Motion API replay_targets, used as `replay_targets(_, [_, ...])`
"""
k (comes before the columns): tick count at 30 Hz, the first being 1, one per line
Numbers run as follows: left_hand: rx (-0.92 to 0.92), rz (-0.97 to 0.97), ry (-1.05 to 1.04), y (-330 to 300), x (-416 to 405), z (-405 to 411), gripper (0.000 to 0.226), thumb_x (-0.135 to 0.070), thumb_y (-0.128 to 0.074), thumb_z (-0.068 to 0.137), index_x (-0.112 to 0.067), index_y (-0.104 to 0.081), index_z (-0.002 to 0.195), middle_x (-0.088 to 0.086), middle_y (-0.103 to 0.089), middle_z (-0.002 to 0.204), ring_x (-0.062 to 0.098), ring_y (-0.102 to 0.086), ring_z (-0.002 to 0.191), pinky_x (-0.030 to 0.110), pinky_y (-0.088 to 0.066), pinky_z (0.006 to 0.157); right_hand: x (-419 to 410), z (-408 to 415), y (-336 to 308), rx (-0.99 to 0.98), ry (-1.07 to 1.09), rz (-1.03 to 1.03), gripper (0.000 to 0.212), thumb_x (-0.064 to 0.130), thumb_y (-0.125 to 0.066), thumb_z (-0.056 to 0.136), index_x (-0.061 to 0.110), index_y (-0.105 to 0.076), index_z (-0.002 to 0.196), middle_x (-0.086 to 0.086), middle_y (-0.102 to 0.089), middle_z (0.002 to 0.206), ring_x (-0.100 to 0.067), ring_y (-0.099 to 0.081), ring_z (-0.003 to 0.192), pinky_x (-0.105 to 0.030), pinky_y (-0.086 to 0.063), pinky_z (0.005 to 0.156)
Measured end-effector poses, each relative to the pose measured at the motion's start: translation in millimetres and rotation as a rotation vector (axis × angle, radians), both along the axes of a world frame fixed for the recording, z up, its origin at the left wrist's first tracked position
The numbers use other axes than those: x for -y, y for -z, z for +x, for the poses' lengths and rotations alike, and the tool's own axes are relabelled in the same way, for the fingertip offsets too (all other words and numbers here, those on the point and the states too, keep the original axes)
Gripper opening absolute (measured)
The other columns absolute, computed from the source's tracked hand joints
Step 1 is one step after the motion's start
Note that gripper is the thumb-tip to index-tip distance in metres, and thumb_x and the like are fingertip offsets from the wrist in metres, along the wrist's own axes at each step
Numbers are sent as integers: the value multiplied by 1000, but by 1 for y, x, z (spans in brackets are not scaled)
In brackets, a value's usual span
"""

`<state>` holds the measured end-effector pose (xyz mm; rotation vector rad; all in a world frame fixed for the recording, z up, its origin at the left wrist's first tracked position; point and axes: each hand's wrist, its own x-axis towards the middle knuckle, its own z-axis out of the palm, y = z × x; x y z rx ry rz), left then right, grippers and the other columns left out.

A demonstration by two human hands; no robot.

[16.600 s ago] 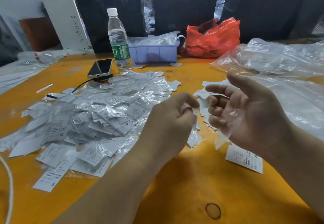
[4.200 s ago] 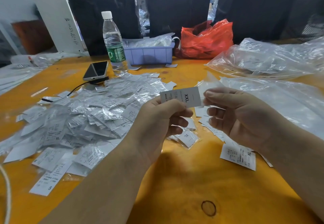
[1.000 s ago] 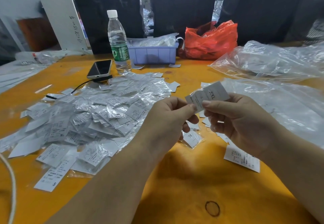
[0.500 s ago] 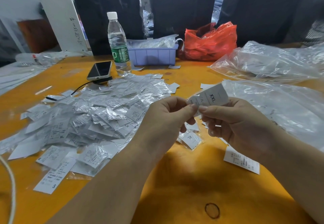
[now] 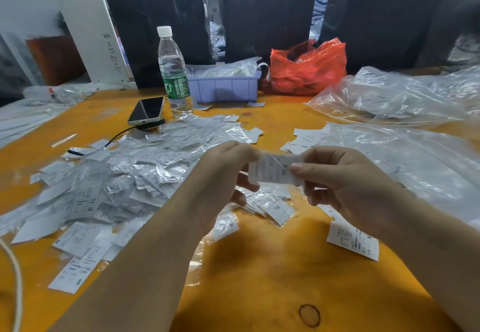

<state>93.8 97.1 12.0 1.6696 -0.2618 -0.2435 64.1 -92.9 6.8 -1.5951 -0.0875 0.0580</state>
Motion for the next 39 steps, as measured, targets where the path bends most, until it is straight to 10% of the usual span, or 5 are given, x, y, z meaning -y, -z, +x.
replay_targets(9, [98, 222, -102, 3, -2, 3, 9, -12, -71, 84, -19, -65, 88, 2, -68, 82, 4, -57, 53, 18, -43, 47, 1, 0, 5, 197, 93, -347, 15, 19, -74, 83, 16, -70, 97, -2, -71, 73, -12, -61, 54, -25, -52, 52])
replay_targets(14, [360, 698, -419, 9, -17, 16, 15, -24, -62, 83, -32, -58, 95, -7, -61, 93, 15, -58, 84, 30, -45, 64, 20, 2, -3, 404, 319, -866, 9, 26, -68, 88, 25, -72, 96, 14, -67, 77, -4, -62, 63, -22, -53, 62])
replay_targets(21, [564, 1021, -560, 16, -18, 18, 55, -22, -67, 80, -27, -47, 131, 1, -45, 123, 22, -39, 115, 33, -38, 86, 17, 2, 5, 87, 192, -1306, 26, 38, -62, 89, 24, -66, 110, 5, -62, 109, -14, -59, 92, -36, -54, 83])
replay_targets(26, [610, 977, -404, 19, -5, 11, 47, -31, -65, 85, -30, -49, 129, -5, -42, 119, 17, -34, 117, 30, -33, 95, 13, 3, 6, 21, 146, -1435, 39, 54, -60, 86, 20, -64, 104, 5, -54, 108, -17, -53, 99, -35, -50, 84])
replay_targets(39, [545, 722, 46, 30, 20, -7, 21, -25, -62, 86, -32, -66, 106, -15, -50, 105, 1, -46, 101, 16, -38, 81, 10, 0, 9, 169, 170, -1412, 21, 20, -51, 92, 21, -71, 86, 4, -59, 92, -15, -57, 84, -35, -55, 75])
